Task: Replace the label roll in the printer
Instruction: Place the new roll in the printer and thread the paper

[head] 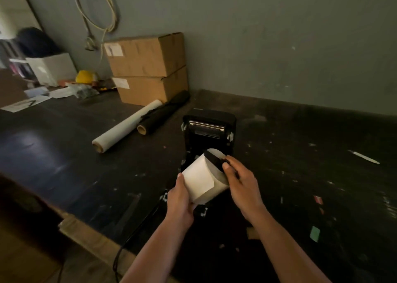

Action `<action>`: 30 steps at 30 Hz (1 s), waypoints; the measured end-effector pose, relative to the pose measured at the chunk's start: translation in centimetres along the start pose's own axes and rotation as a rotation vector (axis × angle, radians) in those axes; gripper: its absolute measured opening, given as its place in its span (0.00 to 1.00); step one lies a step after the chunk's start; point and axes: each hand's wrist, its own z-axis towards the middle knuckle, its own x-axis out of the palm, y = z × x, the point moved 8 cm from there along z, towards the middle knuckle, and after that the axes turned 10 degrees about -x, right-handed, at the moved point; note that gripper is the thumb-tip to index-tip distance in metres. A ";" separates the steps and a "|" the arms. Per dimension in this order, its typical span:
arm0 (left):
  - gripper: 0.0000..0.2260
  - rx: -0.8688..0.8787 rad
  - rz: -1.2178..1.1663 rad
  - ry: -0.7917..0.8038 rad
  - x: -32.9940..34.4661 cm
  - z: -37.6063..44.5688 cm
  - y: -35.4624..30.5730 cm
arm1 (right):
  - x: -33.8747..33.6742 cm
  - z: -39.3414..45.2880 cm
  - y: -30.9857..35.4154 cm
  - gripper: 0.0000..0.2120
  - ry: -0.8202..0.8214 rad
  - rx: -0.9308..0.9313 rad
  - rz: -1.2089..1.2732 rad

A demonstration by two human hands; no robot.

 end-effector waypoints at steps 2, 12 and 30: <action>0.14 -0.011 0.032 0.016 -0.8 1.2 -2.2 | 1.2 1.3 0.7 0.15 0.022 -0.021 -0.031; 0.14 0.090 0.412 0.095 0.5 7.1 -12.0 | 4.0 5.3 2.3 0.10 0.014 -0.175 -0.358; 0.25 0.285 0.888 0.129 4.9 12.1 -11.8 | 2.8 4.9 -4.0 0.11 -0.034 -0.106 -0.611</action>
